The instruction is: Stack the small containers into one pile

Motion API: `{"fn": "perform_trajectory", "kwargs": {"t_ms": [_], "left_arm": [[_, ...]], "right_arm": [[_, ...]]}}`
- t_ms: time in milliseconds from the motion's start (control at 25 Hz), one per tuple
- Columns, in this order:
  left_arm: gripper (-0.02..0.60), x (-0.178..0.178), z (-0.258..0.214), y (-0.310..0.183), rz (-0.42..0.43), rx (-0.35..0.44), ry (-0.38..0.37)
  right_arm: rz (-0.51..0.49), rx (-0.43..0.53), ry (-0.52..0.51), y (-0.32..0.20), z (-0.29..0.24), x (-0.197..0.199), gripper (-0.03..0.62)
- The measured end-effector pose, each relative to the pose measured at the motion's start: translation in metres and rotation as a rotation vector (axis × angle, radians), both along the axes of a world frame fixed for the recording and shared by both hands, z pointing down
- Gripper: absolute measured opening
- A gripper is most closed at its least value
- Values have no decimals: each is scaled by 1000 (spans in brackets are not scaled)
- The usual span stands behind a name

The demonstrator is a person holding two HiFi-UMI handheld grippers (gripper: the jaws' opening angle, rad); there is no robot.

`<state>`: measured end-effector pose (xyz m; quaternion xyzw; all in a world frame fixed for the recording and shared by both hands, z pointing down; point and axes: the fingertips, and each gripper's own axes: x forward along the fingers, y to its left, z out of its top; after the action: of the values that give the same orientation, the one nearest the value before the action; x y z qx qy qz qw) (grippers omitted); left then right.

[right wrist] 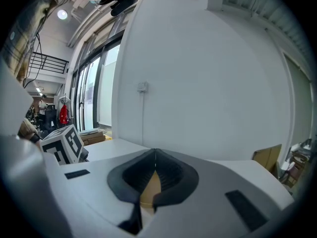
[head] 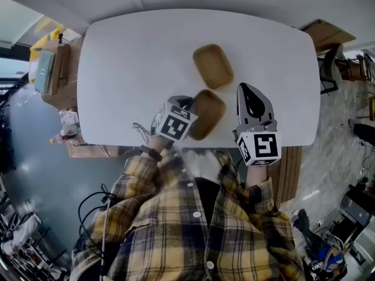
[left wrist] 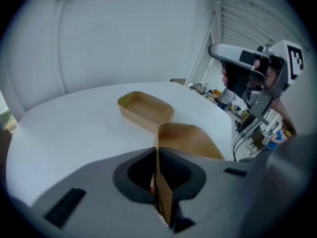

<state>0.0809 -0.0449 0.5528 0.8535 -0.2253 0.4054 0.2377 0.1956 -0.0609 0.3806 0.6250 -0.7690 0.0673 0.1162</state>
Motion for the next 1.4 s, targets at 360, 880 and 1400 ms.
{"fn": "perform_trajectory", "kwargs": {"t_ms": [360,880,1400], "left_arm": [[31,-2,14,0,64,160,-85],[65,-9,43,2,98,211,-158],[123,-11,44,-5,42,198,-126]], "right_arm": [[-1,-7,-6,-2,4,1,15],[-21,-20,-10,-11,8,-3,15],[-51,-45,-24,-24,16,-7,15]]}}
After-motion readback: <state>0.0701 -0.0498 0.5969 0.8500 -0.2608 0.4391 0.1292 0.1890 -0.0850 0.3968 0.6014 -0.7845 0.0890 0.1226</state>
